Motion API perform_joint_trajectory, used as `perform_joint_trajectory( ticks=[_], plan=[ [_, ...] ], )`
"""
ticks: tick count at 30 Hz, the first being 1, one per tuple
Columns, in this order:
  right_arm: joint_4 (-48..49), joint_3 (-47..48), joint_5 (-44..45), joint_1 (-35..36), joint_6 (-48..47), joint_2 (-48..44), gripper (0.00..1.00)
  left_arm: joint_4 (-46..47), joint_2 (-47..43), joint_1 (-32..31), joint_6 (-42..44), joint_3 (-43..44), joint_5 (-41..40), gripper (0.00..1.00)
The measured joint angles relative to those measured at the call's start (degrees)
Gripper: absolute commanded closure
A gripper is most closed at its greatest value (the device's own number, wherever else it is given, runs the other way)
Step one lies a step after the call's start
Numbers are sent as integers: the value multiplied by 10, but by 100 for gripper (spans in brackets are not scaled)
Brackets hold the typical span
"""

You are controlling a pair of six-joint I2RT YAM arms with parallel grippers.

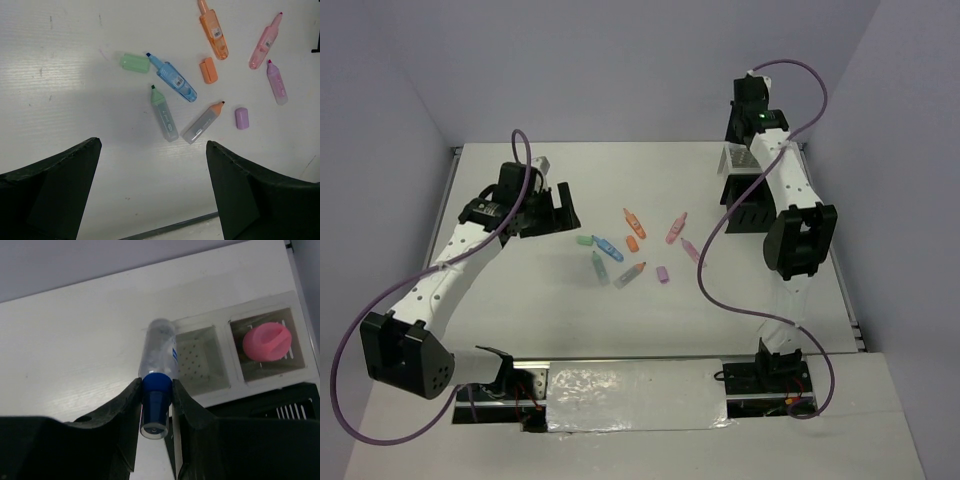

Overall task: Sort the stationery into containers
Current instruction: Place the stationery in the storage box.

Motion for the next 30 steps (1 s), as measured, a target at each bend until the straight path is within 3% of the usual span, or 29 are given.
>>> perform_joint_trajectory(
  ticks=[7,17,30],
  plan=[
    [19,-19,-24,-42,-8,5,100,17,-5,0,15,-9,14,1],
    [37,-117,-66,-54,3,-47,100,16,19,0,29,-9,15,1],
    [-66,-5,-119,-85,0,-10,100,15,22,0,29,-9,15,1]
  ],
)
